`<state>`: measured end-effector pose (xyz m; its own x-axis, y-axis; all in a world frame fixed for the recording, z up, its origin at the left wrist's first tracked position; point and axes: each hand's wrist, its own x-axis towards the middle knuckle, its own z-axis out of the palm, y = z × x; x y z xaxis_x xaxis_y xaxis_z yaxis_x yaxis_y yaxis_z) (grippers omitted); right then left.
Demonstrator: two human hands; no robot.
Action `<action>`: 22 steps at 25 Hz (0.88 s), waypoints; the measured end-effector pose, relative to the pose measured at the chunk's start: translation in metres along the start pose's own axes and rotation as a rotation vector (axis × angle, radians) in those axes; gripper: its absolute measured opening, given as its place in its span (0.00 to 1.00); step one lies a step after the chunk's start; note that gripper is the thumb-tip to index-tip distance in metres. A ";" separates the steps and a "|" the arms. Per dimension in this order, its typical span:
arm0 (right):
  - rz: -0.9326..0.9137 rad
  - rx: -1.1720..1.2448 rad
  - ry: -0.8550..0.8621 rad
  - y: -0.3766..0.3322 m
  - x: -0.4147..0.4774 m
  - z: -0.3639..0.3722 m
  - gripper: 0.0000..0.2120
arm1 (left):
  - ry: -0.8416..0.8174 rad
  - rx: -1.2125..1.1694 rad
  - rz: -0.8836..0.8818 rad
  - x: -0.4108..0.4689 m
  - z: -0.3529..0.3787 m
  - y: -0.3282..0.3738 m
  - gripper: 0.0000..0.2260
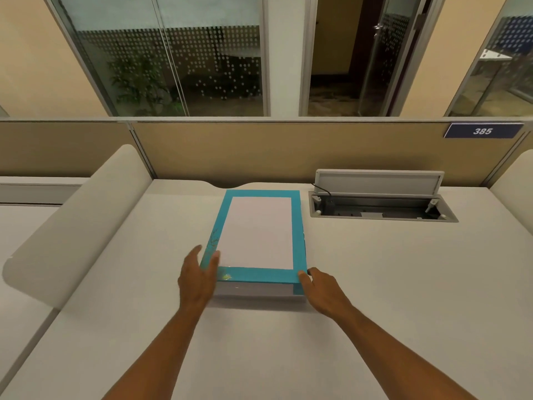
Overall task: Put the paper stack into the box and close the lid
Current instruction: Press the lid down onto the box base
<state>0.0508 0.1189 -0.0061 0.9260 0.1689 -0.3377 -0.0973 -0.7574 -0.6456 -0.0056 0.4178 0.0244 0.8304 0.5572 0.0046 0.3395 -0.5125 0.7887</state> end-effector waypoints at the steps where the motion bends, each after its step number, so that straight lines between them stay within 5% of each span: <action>1: 0.006 0.016 -0.008 0.000 0.000 0.000 0.19 | -0.018 -0.062 -0.174 0.005 -0.001 0.000 0.26; 5: -0.008 0.124 -0.025 -0.001 0.001 0.000 0.27 | -0.120 -0.192 -0.300 0.007 0.001 -0.008 0.18; 22: 0.116 0.277 -0.094 -0.006 -0.007 -0.003 0.28 | -0.170 -0.329 -0.443 0.010 -0.005 -0.010 0.11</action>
<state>0.0456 0.1199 0.0021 0.8662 0.1591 -0.4736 -0.3079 -0.5765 -0.7568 -0.0028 0.4322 0.0197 0.7089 0.5453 -0.4473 0.5383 -0.0086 0.8427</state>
